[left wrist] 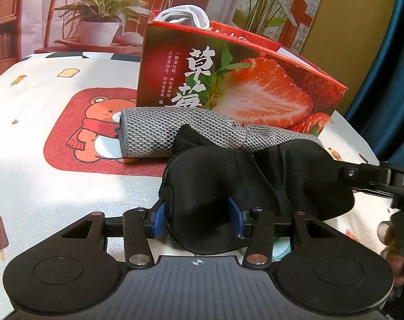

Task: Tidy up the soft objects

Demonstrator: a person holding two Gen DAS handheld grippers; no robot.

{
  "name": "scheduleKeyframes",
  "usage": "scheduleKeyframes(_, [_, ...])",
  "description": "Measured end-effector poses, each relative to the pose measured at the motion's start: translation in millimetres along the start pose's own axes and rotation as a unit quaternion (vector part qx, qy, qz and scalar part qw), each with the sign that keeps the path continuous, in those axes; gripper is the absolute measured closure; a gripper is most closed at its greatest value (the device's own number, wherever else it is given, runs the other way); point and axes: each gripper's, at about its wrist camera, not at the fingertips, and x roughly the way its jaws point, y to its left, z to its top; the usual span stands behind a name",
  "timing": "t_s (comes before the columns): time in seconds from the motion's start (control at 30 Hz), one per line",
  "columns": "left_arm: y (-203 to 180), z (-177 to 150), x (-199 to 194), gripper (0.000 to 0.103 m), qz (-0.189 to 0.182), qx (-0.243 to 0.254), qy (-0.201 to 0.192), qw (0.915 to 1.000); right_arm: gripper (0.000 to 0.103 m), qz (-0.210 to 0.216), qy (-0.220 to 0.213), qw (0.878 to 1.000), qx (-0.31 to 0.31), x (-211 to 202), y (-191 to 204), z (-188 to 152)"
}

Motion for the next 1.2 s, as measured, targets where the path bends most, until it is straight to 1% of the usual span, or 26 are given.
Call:
scheduleKeyframes(0.07, [0, 0, 0, 0.052, -0.001, -0.001, 0.000, 1.0000, 0.025, 0.006, -0.006, 1.000, 0.003, -6, 0, 0])
scheduleKeyframes(0.1, [0, 1, -1, 0.052, -0.001, -0.002, 0.001, 1.0000, 0.032, 0.009, -0.008, 1.000, 0.005, -9, 0, 1])
scheduleKeyframes(0.13, [0, 1, -1, 0.052, -0.001, -0.001, 0.001, 1.0000, 0.036, 0.013, -0.010, 1.000, 0.007, -11, 1, 1])
scheduleKeyframes(0.2, [0, 1, -2, 0.053, -0.001, 0.000, -0.001, 1.0000, 0.039, 0.015, -0.018, 1.000, 0.004, -15, 3, 2])
scheduleKeyframes(0.33, [1, 2, -7, 0.053, -0.001, 0.000, -0.006, 1.0000, 0.057, 0.008, -0.034, 0.999, -0.009, -21, 6, 5])
scheduleKeyframes(0.37, [1, 2, -8, 0.054, -0.001, -0.001, -0.009, 1.0000, 0.058, 0.007, -0.036, 0.999, -0.008, -22, 5, 5])
scheduleKeyframes(0.43, [1, 3, -12, 0.056, -0.001, -0.001, -0.018, 0.9998, 0.065, 0.003, -0.037, 0.999, -0.005, -23, 3, 4])
scheduleKeyframes(0.6, [-1, 7, -20, 0.062, -0.003, 0.001, -0.037, 0.9993, 0.075, -0.005, -0.038, 0.999, -0.017, -24, 4, 5])
scheduleKeyframes(0.87, [-3, 14, -33, 0.071, -0.005, 0.001, -0.061, 0.9981, 0.080, 0.004, -0.058, 0.997, -0.054, -33, 14, 11])
scheduleKeyframes(1.2, [-18, 42, -57, 0.078, -0.018, 0.030, -0.111, 0.9932, 0.082, 0.017, -0.083, 0.994, -0.071, -47, 22, 35])
